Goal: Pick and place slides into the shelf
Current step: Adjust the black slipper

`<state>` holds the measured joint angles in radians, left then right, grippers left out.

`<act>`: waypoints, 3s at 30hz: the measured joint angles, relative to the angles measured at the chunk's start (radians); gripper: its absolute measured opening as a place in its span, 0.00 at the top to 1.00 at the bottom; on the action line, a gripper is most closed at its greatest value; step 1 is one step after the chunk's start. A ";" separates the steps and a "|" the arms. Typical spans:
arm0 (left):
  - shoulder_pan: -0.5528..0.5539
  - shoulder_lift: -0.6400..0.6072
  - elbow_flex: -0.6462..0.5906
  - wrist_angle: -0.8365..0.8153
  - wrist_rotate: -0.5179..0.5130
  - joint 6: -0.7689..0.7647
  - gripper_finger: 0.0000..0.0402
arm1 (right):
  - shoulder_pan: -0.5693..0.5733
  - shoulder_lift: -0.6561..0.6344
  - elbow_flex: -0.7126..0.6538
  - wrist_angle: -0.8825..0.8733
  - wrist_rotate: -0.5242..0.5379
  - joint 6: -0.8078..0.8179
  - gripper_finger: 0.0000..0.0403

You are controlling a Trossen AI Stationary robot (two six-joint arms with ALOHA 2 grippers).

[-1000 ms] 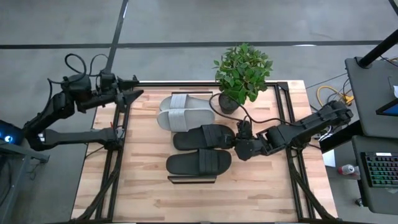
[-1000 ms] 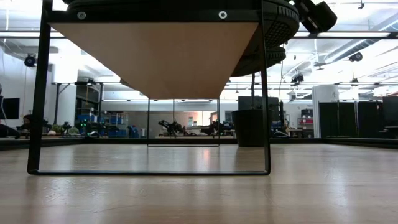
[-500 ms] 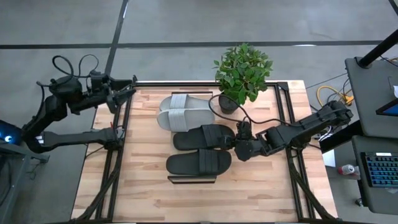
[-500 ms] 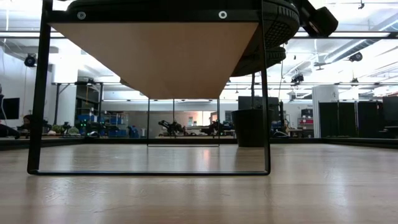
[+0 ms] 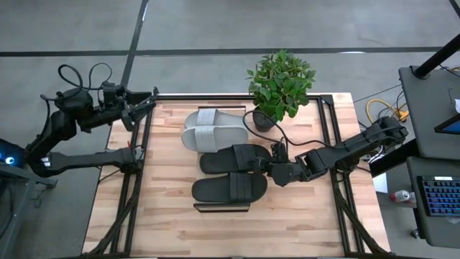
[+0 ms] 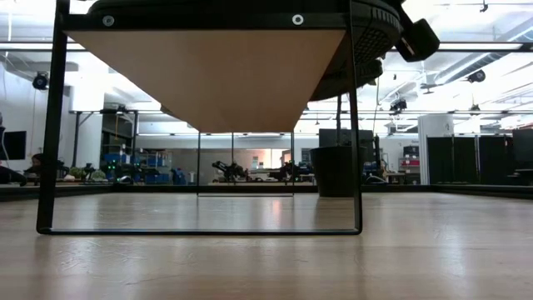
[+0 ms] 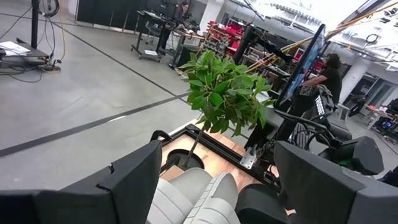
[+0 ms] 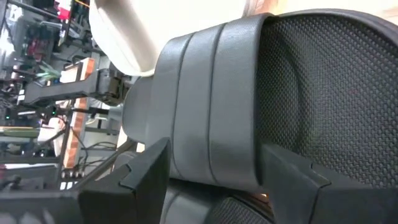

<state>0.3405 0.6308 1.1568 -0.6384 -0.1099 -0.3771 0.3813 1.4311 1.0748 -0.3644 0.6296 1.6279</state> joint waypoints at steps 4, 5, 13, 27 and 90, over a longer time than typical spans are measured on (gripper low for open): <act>0.000 0.001 0.000 0.000 0.000 0.000 0.27 | 0.000 0.000 0.000 0.002 -0.004 0.034 0.47; 0.000 0.002 0.000 0.000 0.000 0.000 0.27 | 0.000 0.000 0.000 0.002 -0.010 0.042 0.48; 0.000 0.005 0.000 0.000 0.000 0.000 0.27 | 0.000 0.000 0.011 0.001 -0.042 0.040 0.70; 0.000 0.004 -0.001 0.000 -0.003 -0.002 0.27 | 0.003 -0.001 0.013 0.007 -0.099 0.074 0.97; 0.000 0.010 -0.001 0.001 -0.004 0.000 0.27 | 0.021 0.016 0.065 0.024 -0.282 0.122 0.57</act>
<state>0.3401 0.6403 1.1561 -0.6373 -0.1135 -0.3767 0.4026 1.4473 1.1400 -0.3401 0.3475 1.7498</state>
